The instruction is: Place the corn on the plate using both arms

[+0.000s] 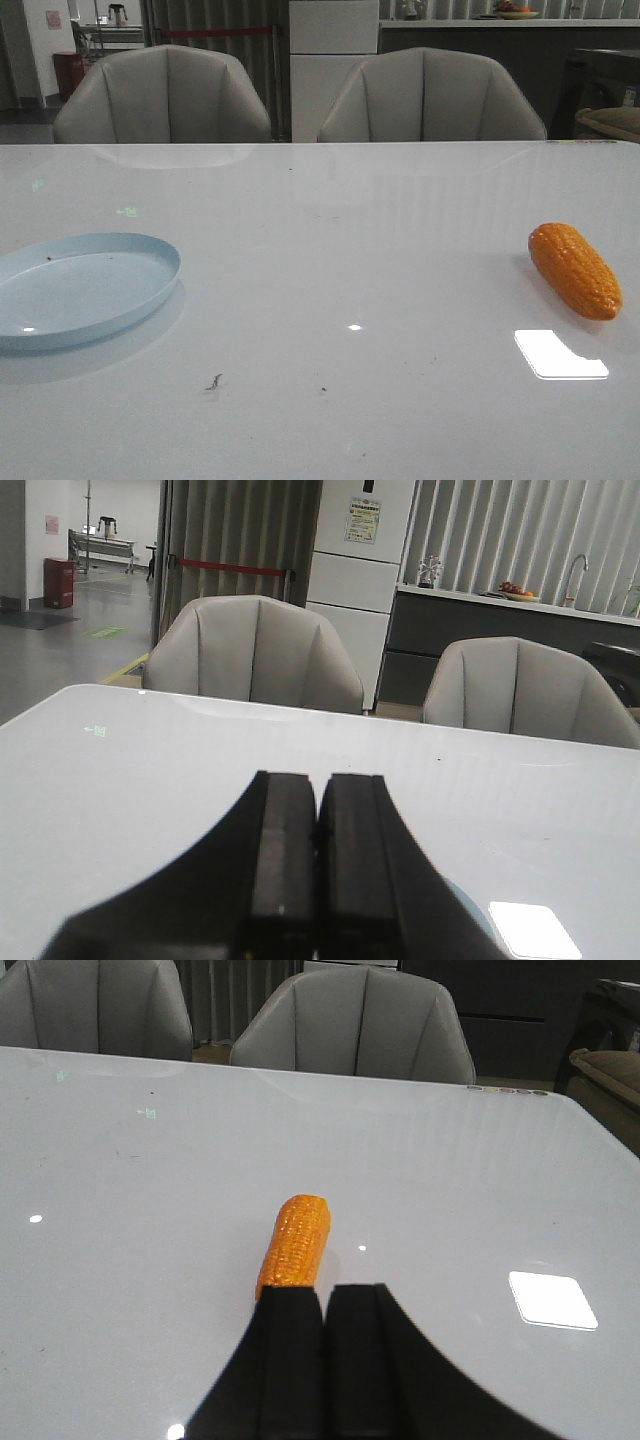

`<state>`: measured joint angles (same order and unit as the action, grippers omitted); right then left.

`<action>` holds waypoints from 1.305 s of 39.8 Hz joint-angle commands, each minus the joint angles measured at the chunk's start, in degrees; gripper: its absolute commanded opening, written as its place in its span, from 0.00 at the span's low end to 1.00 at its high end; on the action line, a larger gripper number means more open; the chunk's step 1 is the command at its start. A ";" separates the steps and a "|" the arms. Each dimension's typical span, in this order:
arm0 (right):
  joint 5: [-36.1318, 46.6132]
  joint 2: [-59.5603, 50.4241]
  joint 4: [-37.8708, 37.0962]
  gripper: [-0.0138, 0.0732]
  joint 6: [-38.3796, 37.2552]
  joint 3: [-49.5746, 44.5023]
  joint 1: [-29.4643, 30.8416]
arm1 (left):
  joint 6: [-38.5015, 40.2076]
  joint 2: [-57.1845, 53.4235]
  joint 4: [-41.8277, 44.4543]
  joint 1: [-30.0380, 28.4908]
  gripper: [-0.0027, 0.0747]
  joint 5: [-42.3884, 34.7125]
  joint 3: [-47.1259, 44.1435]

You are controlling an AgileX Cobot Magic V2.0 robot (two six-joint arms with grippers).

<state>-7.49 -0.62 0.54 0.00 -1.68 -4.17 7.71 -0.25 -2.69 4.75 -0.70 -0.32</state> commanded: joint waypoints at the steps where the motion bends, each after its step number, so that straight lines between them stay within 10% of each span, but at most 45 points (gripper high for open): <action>1: 4.95 -1.27 -0.09 0.20 0.00 0.97 0.13 | 0.54 -0.93 -0.57 0.00 0.15 -5.31 -0.24; 38: 7.09 -1.26 -0.09 0.20 0.00 0.97 0.13 | 0.54 -0.93 -0.57 0.00 0.15 -11.13 0.00; 52: 27.02 -1.26 5.95 0.20 -2.13 3.36 0.13 | 0.54 -0.44 6.40 0.00 0.15 -14.10 9.54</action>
<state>10.54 -0.62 3.20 -1.08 -1.68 -4.17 7.71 -0.25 0.00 4.75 -9.29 3.52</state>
